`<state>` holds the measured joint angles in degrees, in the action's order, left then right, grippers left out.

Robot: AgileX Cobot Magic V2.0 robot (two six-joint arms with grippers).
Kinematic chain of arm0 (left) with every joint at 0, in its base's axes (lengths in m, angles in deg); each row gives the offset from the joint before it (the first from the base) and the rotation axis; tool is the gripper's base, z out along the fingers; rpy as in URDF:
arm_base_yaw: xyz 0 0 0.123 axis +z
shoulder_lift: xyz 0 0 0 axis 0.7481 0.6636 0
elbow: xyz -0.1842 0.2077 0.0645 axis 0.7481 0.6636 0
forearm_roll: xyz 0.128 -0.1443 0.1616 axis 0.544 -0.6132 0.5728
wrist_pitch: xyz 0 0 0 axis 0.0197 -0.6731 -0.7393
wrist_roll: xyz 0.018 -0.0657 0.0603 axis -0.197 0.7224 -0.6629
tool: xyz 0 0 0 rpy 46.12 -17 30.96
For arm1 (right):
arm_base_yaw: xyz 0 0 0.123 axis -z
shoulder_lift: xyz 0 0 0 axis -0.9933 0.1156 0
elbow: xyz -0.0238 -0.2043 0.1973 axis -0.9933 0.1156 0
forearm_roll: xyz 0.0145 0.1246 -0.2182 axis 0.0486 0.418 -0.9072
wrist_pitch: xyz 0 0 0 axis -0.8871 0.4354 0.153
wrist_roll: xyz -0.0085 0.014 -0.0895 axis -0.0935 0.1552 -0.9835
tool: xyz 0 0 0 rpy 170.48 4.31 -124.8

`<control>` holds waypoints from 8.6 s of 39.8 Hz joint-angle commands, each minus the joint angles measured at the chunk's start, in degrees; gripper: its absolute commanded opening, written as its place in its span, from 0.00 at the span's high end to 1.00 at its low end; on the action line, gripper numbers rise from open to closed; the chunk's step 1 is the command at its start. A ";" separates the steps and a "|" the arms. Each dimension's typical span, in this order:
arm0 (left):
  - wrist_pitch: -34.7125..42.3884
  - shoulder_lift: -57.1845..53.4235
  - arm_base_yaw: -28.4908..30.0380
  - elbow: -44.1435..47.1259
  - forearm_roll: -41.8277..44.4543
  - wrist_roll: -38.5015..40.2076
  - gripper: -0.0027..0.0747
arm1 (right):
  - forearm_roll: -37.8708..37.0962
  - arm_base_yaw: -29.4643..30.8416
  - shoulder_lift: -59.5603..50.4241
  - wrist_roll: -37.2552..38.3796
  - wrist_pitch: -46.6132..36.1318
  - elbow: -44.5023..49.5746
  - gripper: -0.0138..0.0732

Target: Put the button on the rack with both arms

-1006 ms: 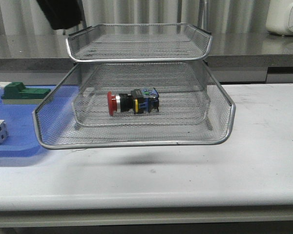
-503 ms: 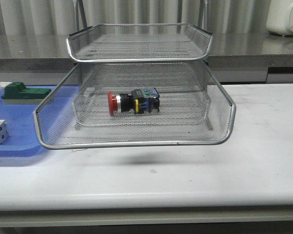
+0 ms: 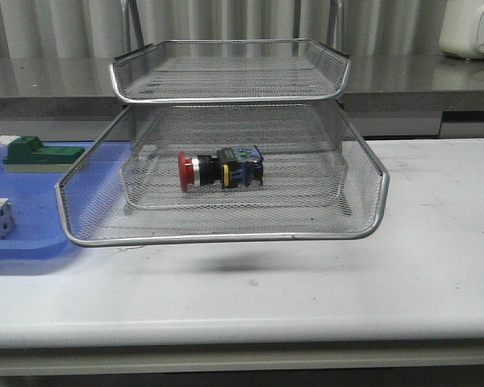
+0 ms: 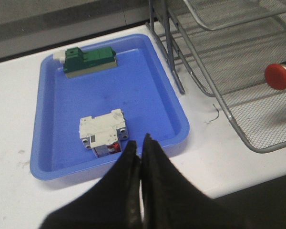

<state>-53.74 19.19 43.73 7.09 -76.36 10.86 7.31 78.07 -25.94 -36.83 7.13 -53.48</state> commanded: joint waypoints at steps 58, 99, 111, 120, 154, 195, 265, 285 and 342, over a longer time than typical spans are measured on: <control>11.48 -20.22 0.17 6.20 -2.30 0.63 0.99 | 3.53 -0.69 24.71 -1.24 -9.60 -9.94 0.91; 11.48 -20.22 0.17 6.20 -2.30 0.63 0.99 | 7.47 -45.78 80.16 -1.98 -18.13 -27.73 0.91; 11.48 -20.22 0.17 6.20 -2.30 0.63 0.99 | 7.41 -40.27 84.98 -1.98 -20.29 -30.18 0.91; 11.48 -20.22 0.17 6.20 -2.30 0.63 0.99 | 6.99 -36.96 86.05 -1.98 -20.27 -34.25 0.91; 11.48 -20.22 0.17 6.20 -2.30 0.63 0.99 | 4.70 -32.87 94.12 -2.04 -13.06 -47.05 0.91; 11.48 -20.22 0.17 6.20 -2.30 0.63 0.99 | 1.74 -36.24 91.64 -2.16 -28.46 -41.11 0.91; 11.48 -20.22 0.17 6.20 -2.30 0.63 0.99 | -1.78 -5.42 38.13 1.55 -0.27 -26.83 0.91; 11.48 -20.22 0.17 6.20 -2.30 0.63 0.99 | 4.35 -5.42 6.96 1.55 -10.42 -0.59 0.91; 11.56 -20.22 0.17 6.34 -2.52 0.63 0.99 | 4.36 -5.42 3.08 1.55 -10.88 1.19 0.91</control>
<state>-47.09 -1.73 43.73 14.69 -77.75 10.86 10.56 72.22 -23.24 -35.19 0.60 -50.75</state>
